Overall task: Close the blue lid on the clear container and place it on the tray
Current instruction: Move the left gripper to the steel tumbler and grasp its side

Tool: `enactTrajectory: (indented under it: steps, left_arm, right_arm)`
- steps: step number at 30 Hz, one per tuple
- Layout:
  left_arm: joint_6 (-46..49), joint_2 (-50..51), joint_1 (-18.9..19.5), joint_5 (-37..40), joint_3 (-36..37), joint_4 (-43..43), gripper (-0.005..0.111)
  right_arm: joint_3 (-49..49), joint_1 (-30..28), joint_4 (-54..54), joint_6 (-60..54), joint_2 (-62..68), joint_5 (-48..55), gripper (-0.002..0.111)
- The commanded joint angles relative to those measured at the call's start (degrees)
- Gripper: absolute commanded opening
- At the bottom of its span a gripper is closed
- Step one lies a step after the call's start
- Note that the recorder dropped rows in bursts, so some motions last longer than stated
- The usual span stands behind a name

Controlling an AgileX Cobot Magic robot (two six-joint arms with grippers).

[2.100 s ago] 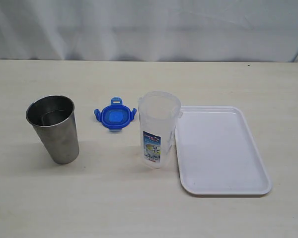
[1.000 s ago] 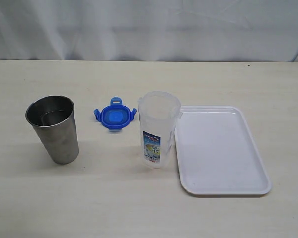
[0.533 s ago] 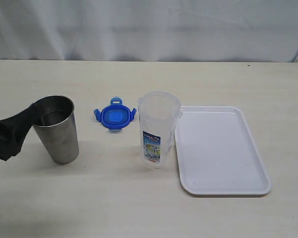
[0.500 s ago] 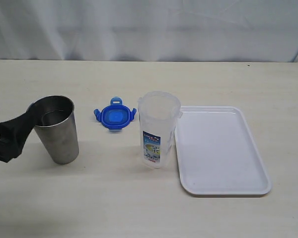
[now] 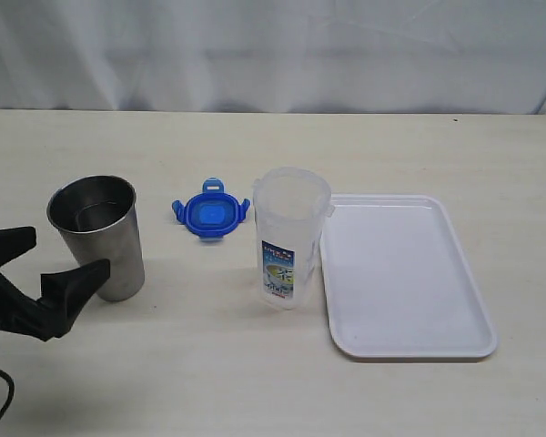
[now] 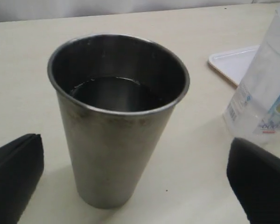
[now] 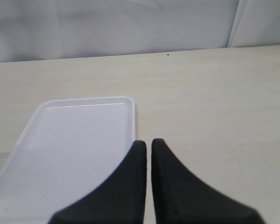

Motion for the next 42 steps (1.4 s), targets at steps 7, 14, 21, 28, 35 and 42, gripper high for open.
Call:
enactTrajectory:
  steps: [7,14,21,28,35,42]
  left_arm:
    - [6.4,11.8,-0.1,-10.2,-0.7,0.1,0.102]
    - [10.9,19.6,-0.1,-16.3,-2.1,-1.6,0.102]
    - [11.8,24.8,-0.1,-16.3,-5.8,-1.7,0.102]
    - [11.7,26.2,-0.1,-16.3,-9.6,3.3,0.102]
    - [11.5,27.1,-0.1,-16.3,-12.2,0.6,0.102]
    - [11.6,27.1,-0.1,-16.3,-14.8,0.6,0.102]
  right_arm:
    - [0.1,0.1,-0.1,0.0,-0.2,-0.2,0.004]
    - [0.1,0.1,-0.1,0.0,-0.2,-0.2,0.004]
    - [0.1,0.1,-0.1,0.0,-0.2,-0.2,0.004]
    - [0.1,0.1,-0.1,0.0,-0.2,-0.2,0.004]
    - [0.1,0.1,-0.1,0.0,-0.2,-0.2,0.004]
    - [0.1,0.1,-0.1,0.0,-0.2,-0.2,0.004]
